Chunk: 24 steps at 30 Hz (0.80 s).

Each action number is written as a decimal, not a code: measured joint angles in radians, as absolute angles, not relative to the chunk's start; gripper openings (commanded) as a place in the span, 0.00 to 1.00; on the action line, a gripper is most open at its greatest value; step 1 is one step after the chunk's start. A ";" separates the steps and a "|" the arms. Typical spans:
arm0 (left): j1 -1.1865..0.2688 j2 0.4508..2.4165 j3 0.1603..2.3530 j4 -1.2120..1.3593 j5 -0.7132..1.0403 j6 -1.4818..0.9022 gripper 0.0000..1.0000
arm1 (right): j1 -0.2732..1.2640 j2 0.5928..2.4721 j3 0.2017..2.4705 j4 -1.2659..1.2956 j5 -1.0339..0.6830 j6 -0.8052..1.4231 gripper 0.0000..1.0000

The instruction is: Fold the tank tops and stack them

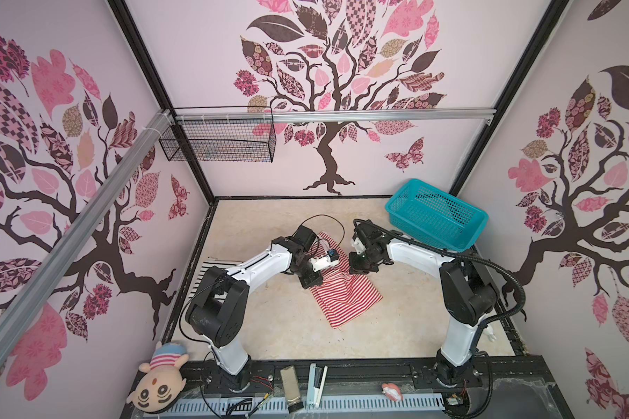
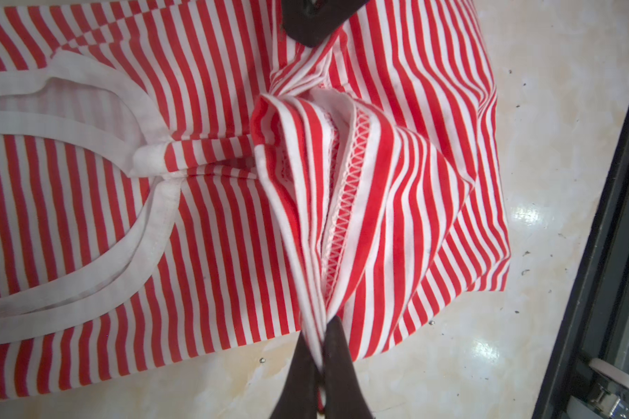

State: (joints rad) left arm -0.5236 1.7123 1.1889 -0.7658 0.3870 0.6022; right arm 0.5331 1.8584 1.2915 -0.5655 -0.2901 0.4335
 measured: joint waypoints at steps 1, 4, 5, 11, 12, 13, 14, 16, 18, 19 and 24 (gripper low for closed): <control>-0.520 1.714 1.187 -0.759 0.384 0.602 0.00 | 0.531 1.863 1.294 -0.563 -0.293 0.432 0.00; -0.506 1.720 1.173 -0.735 0.366 0.597 0.00 | 0.527 1.883 1.318 -0.558 -0.307 0.424 0.00; -0.502 1.724 1.170 -0.730 0.361 0.594 0.00 | 0.527 1.889 1.328 -0.556 -0.311 0.423 0.00; -0.484 1.757 1.151 -0.696 0.329 0.577 0.00 | 0.521 1.905 1.364 -0.537 -0.327 0.423 0.00; -0.483 1.760 1.148 -0.691 0.321 0.575 0.00 | 0.520 1.908 1.371 -0.537 -0.328 0.424 0.02; -0.483 1.765 1.148 -0.690 0.315 0.574 0.00 | 0.518 1.912 1.376 -0.534 -0.329 0.425 0.03; -0.483 1.771 1.148 -0.684 0.308 0.572 0.00 | 0.515 1.917 1.380 -0.531 -0.330 0.426 0.05; -0.483 1.786 1.148 -0.671 0.290 0.567 0.00 | 0.506 1.930 1.386 -0.525 -0.332 0.429 0.10; -0.483 1.804 1.148 -0.660 0.268 0.557 0.00 | 0.489 1.946 1.386 -0.515 -0.337 0.436 0.16; -0.482 1.812 1.148 -0.656 0.259 0.552 0.00 | 0.481 1.954 1.386 -0.510 -0.341 0.439 0.18; -0.480 1.823 1.147 -0.645 0.218 0.541 0.00 | 0.453 1.978 1.387 -0.481 -0.366 0.445 0.30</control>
State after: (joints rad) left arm -0.4801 1.8233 1.1473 -0.6453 0.2184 0.5411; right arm 0.4534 1.9781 1.3869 -0.4808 -0.3660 0.4446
